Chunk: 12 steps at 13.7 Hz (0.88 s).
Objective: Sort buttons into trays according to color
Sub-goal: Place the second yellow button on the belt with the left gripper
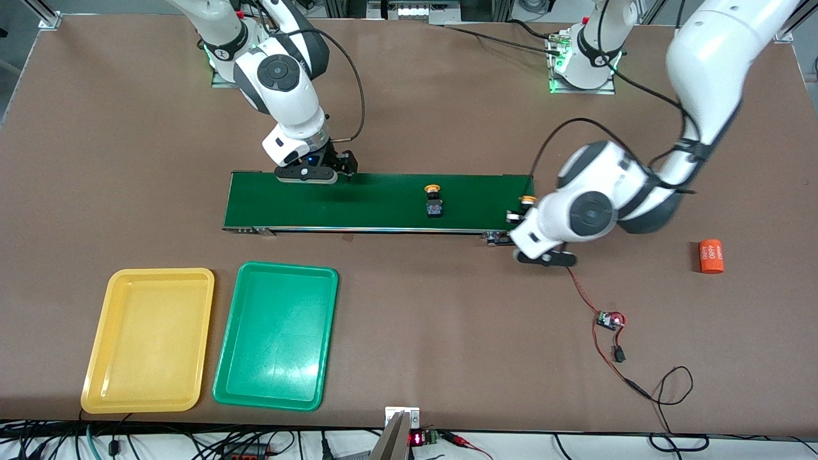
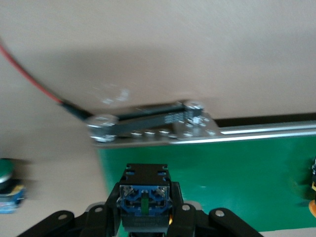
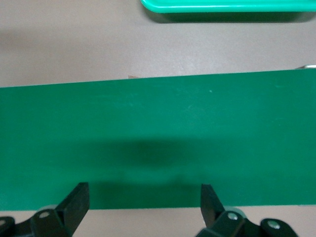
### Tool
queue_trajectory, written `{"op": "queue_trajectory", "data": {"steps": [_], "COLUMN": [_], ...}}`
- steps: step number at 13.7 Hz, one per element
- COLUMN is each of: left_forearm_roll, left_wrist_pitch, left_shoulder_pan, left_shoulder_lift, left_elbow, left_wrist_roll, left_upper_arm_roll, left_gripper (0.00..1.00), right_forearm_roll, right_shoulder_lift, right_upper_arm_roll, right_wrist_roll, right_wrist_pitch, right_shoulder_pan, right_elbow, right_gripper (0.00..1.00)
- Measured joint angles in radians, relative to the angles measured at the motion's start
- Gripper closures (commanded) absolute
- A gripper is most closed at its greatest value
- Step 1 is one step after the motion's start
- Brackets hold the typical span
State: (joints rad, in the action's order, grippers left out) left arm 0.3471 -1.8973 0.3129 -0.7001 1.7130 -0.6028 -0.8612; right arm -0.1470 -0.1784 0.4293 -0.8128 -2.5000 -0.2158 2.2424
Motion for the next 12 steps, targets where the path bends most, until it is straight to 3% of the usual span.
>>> {"op": "queue_trajectory", "data": {"steps": [2,3,5,9,12], "left_forearm_roll": [0.0,0.0,0.0,0.002,0.014], "left_wrist_pitch": [-0.034,-0.039,-0.041,-0.031,0.113], "left_shoulder_pan": [-0.005,-0.007,-0.017,-0.021,0.002], "left_shoulder_lift": [-0.003,-0.004,-0.008,-0.004,0.029], "left_elbow": [0.043,0.054,0.066,0.04,-0.097], "left_wrist_roll": [-0.014,-0.014,-0.029,-0.116,-0.117], "left_upper_arm_roll": [0.0,0.0,0.0,-0.001,0.008], "left_gripper": [0.78,0.7,0.0,0.0,0.0], "right_forearm_roll": [0.0,0.0,0.0,-0.001,-0.002], "right_shoulder_lift": [-0.007,-0.009,-0.01,-0.012,-0.012], "right_upper_arm_roll": [0.0,0.0,0.0,-0.003,-0.004], "right_wrist_roll": [-0.001,-0.001,-0.001,-0.001,-0.001], "right_wrist_pitch": [0.0,0.0,0.0,0.0,0.0], "right_shoulder_pan": [0.0,0.0,0.0,0.0,0.001], "right_elbow": [-0.009,-0.01,-0.01,-0.01,-0.01], "right_gripper": [0.0,0.0,0.0,0.0,0.0]}}
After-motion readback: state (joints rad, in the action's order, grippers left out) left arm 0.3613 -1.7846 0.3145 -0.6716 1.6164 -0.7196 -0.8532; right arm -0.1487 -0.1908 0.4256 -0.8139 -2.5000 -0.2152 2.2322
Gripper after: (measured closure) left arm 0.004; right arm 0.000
